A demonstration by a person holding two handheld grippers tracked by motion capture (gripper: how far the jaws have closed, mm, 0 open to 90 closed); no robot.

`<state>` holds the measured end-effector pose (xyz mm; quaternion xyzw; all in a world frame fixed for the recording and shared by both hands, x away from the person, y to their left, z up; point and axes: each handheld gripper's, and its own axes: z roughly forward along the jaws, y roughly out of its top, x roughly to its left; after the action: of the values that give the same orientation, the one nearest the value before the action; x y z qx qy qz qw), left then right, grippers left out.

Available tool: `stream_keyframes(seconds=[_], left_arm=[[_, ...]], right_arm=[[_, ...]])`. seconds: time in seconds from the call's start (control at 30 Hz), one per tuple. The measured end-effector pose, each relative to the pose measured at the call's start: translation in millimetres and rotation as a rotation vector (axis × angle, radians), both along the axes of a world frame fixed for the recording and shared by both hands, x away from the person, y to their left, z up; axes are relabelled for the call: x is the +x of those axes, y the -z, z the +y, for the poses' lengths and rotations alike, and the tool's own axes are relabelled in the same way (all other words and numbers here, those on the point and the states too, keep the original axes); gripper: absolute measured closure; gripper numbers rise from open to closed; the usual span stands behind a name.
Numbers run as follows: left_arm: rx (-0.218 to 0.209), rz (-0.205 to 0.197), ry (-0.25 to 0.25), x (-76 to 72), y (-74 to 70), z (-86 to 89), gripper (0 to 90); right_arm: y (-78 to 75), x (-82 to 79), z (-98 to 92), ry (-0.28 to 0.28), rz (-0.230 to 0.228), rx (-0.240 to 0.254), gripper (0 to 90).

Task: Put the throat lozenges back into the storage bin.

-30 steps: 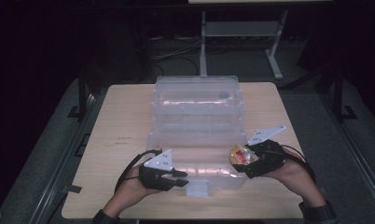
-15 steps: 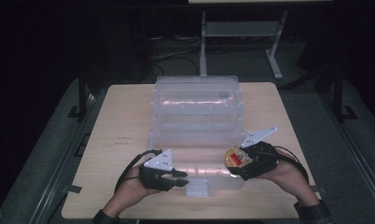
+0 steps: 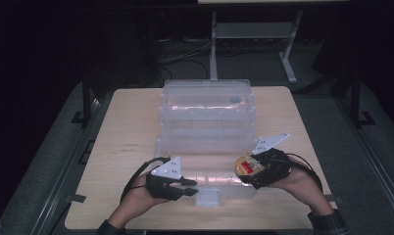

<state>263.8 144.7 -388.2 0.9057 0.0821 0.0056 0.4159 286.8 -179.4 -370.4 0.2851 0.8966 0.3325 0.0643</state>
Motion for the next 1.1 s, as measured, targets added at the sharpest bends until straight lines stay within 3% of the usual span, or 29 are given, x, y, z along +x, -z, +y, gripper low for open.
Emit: stream_keyframes(seconds=[0.73, 1.03, 1.1], left_arm=[[-0.002, 0.003, -0.001, -0.3, 0.1, -0.1, 71.9], [-0.001, 0.001, -0.002, 0.0, 0.1, 0.0, 71.8], [-0.002, 0.002, -0.002, 0.0, 0.1, 0.0, 71.8]], right_arm=[[-7.6, -3.7, -2.5, -0.009, -0.012, 0.025, 18.6], [-17.3, -3.9, -11.0, -0.01, -0.019, 0.07, 27.6], [-19.5, -3.3, -12.7, -0.013, -0.017, 0.073, 33.0]])
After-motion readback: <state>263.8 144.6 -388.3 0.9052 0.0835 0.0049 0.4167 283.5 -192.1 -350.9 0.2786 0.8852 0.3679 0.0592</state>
